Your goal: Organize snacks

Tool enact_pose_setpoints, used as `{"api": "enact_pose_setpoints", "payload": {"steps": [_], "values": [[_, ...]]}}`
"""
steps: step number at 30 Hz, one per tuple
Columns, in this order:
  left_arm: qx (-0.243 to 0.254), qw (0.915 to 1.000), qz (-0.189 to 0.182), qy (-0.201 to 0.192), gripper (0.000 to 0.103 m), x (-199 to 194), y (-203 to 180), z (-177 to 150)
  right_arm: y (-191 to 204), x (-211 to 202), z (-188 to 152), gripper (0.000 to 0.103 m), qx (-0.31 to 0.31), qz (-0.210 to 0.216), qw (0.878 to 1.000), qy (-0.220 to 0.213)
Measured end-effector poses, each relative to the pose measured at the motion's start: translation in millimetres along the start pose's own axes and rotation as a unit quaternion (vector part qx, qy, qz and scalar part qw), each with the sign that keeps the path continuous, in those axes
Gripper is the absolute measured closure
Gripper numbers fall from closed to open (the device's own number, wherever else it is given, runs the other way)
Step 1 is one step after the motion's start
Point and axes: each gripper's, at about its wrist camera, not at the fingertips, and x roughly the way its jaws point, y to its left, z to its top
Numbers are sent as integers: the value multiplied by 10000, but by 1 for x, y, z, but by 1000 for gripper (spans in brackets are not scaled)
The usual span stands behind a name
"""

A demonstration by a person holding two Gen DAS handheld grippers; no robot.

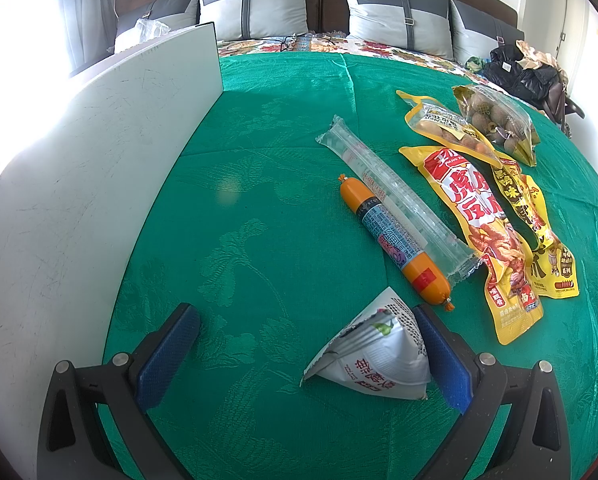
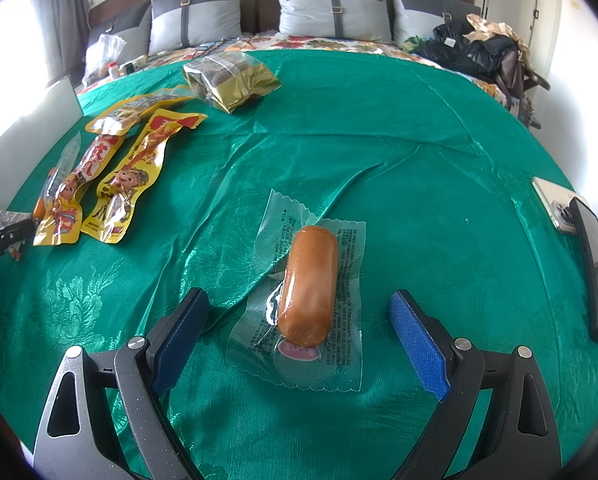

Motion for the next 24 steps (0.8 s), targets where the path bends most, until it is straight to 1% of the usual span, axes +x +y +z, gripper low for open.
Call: {"api": "enact_pose_setpoints", "payload": {"steps": [6, 8, 9, 10, 11, 12, 13, 14, 15, 16, 17, 18, 19, 20, 21, 22, 23, 24], "values": [[0, 10000, 2, 2, 0, 0, -1, 0, 0, 0, 0, 9, 5, 8, 10000, 0], [2, 10000, 2, 9, 0, 0, 1, 0, -2, 1, 1, 9, 48, 110, 9999, -28], [8, 10000, -3, 16, 0, 0, 2, 0, -6, -1, 0, 9, 149, 302, 9994, -74], [31, 10000, -22, 37, 0, 0, 3, 0, -15, -4, 0, 10, 347, 605, 9975, -130], [109, 9999, -54, 85, 0, -1, 3, 1, -27, -7, -1, 11, 655, 938, 9933, -176], [215, 9996, -118, 164, 0, -1, 3, 2, -40, -9, -1, 11, 1009, 1168, 9879, -165], [328, 9989, -187, 265, 0, -2, 2, 2, -50, -9, 0, 11, 1240, 1166, 9854, -99], [434, 9982, -246, 340, 0, -3, 1, 2, -56, -8, 4, 11, 1354, 1005, 9857, 24], [533, 9973, -304, 395, 0, -4, 0, 1, -59, -7, 9, 11, 1364, 821, 9871, 174], [620, 9966, -343, 430, 0, -5, -1, 1, -56, -6, 14, 10, 1304, 778, 9879, 299], [681, 9960, -364, 447, 0, -6, -3, 0, -50, -5, 21, 10, 1158, 818, 9889, 440], [732, 9956, -376, 456, 0, -7, -4, 0, -38, -1, 27, 11, 883, 781, 9908, 670], [762, 9953, -386, 452, 1, -8, -6, 0, -25, 6, 30, 11, 551, 644, 9920, 934], [784, 9952, -416, 421, 11, -9, -6, -1, -12, 13, 32, 13, 221, 434, 9920, 1165], [763, 9952, -526, 308, 23, -13, -6, -2, -1, 17, 32, 13, -45, 208, 9916, 1278], [754, 9956, -520, 188, 55, -18, -6, -3, 5, 15, 32, 31, -193, 71, 9928, 1178], [727, 9957, -546, 195, 57, -21, -4, -3, 6, 11, 34, 48, -153, 98, 9934, 1135], [634, 9954, -689, 226, 58, -22, 0, -3, 6, 9, 35, 59, -72, 44, 9923, 1236]]}}
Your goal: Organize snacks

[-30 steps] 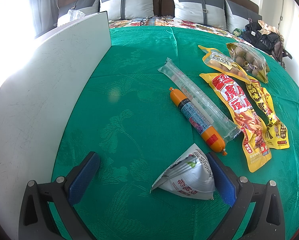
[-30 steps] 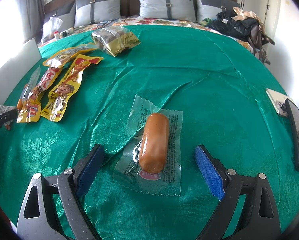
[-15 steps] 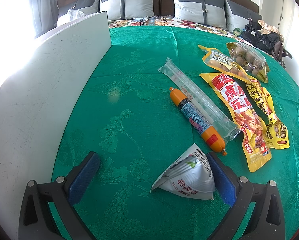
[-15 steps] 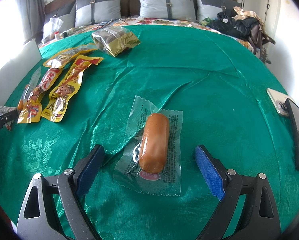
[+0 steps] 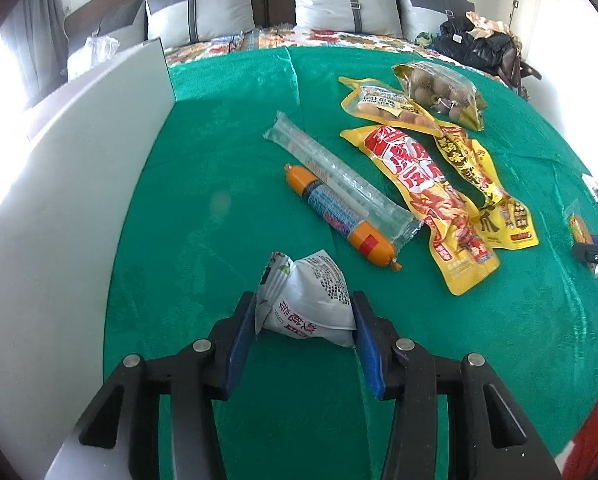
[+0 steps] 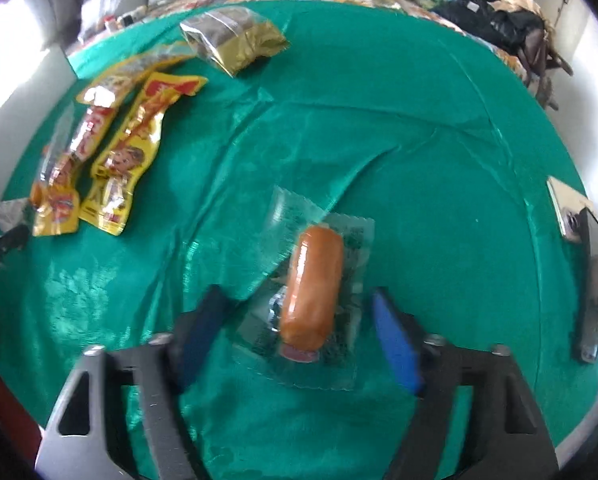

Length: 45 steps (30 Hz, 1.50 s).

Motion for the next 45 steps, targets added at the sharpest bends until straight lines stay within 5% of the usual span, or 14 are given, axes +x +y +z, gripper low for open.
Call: {"api": "enact_pose_setpoints", "payload": {"steps": [3, 8, 12, 18, 22, 29, 31, 35, 40, 45], "values": [[-83, 9998, -114, -125, 60, -11, 5, -5, -10, -8, -6, 66, 306, 253, 9992, 31], [-510, 9966, -543, -345, 59, -40, 10, -13, -39, -41, -24, 66, 1223, 1426, 9817, -311], [-800, 9910, -853, -651, 59, -84, 14, -14, -15, -64, -19, 66, 1064, 1676, 9793, -406], [-1394, 9822, -606, -1100, 59, -163, 71, -9, 106, -98, 14, 65, 135, 2361, 9698, -599], [-1576, 9794, 133, -1256, 59, -202, 129, -17, 208, -130, 28, 64, -655, 2968, 9496, -763], [-2089, 9680, 1097, -852, 58, -198, 215, -51, 366, -165, 29, 60, -1856, 3588, 9112, -814], [-2235, 9641, 1230, -740, 54, -191, 227, -59, 390, -158, 25, 47, -1933, 3705, 9059, -679], [-2450, 9561, 1462, -664, 13, -189, 232, -80, 390, -140, 11, 35, -1836, 3753, 9075, -426], [-2537, 9549, 1251, -903, 11, -203, 213, -83, 320, -120, 8, 30, -1605, 3186, 9305, -831], [-1873, 9712, 809, -1230, 7, -208, 147, -53, 207, -65, -4, 30, -1362, 1579, 9717, -1111]]}}
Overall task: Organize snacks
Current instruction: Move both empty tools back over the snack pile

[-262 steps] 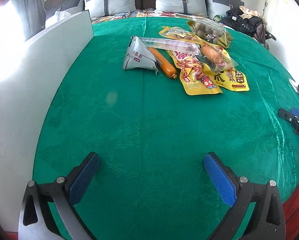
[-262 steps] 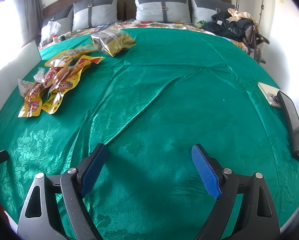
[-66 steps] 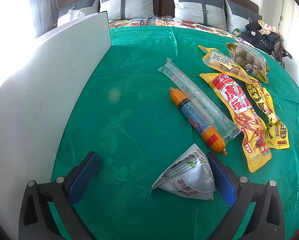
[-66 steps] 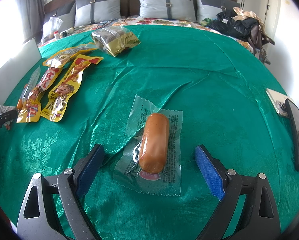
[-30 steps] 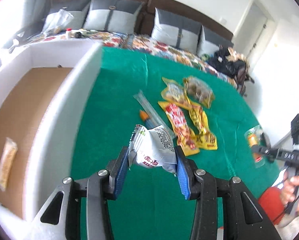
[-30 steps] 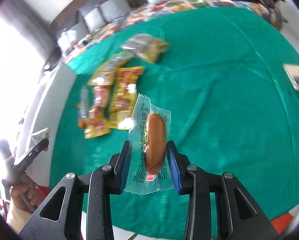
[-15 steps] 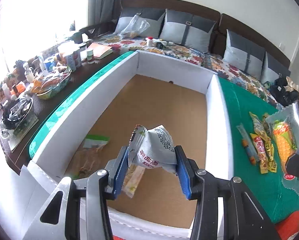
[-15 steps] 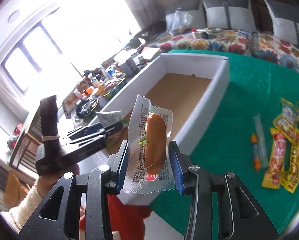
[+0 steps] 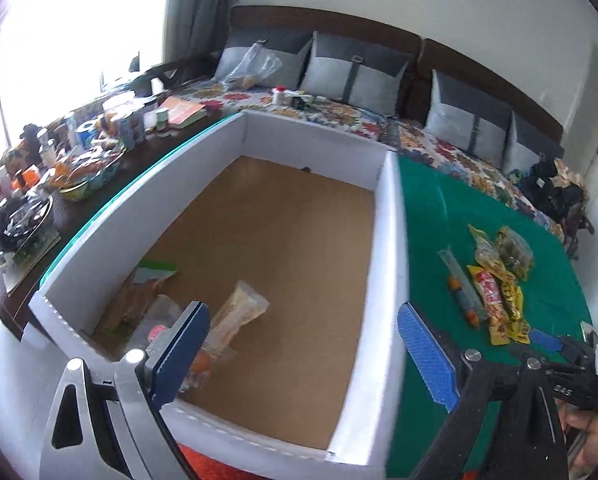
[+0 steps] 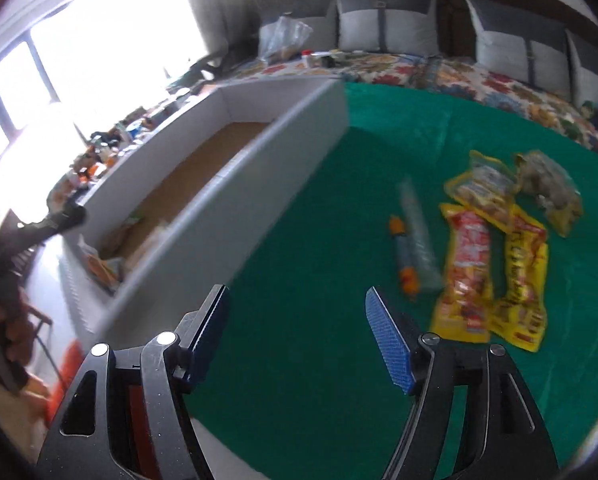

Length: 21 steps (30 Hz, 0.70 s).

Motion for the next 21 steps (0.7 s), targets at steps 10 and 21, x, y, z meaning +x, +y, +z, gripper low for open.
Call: {"api": "enact_pose_setpoints", "payload": {"steps": [10, 21], "values": [[1188, 9807, -1197, 988, 1, 77, -173, -51, -207, -38, -79, 30, 1473, -2098, 9664, -167], [1563, 9818, -284, 1044, 0, 180, -195, -83, -247, -34, -96, 23, 1867, -2335, 9540, -224]]}}
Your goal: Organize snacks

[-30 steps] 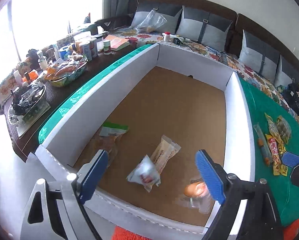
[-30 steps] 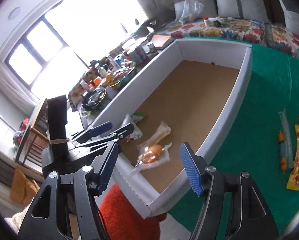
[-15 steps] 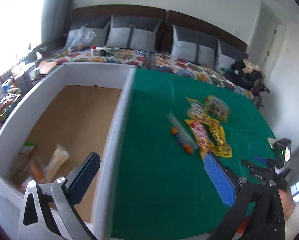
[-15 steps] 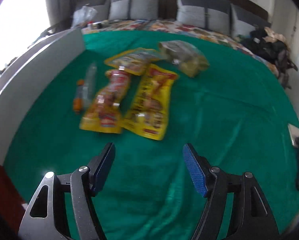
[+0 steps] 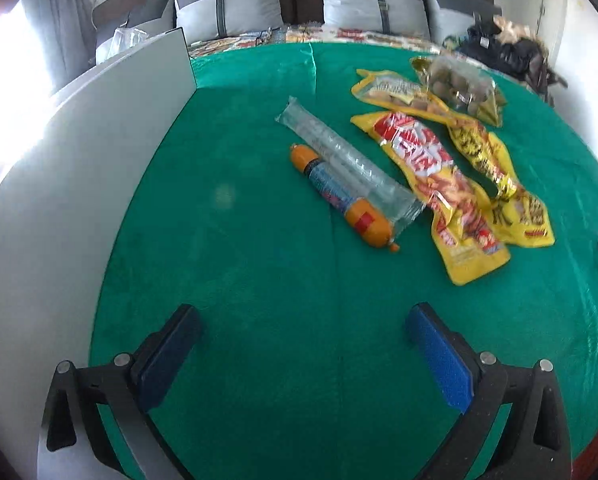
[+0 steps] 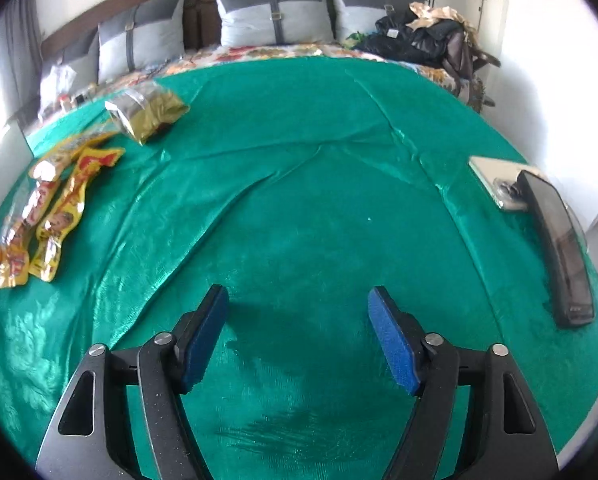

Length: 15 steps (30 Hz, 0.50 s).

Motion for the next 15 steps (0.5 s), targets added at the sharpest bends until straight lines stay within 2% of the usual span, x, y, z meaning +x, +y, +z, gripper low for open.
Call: {"api": "enact_pose_setpoints", "payload": {"steps": [3, 15], "values": [[-153, 9997, 112, -127, 0, 1, 3, 1, 1, 0, 0, 18, -81, 4, 10000, 14], [-166, 9996, 123, -169, 0, 2, 4, 0, 1, 2, -1, 14, -87, 59, 9999, 34]]}}
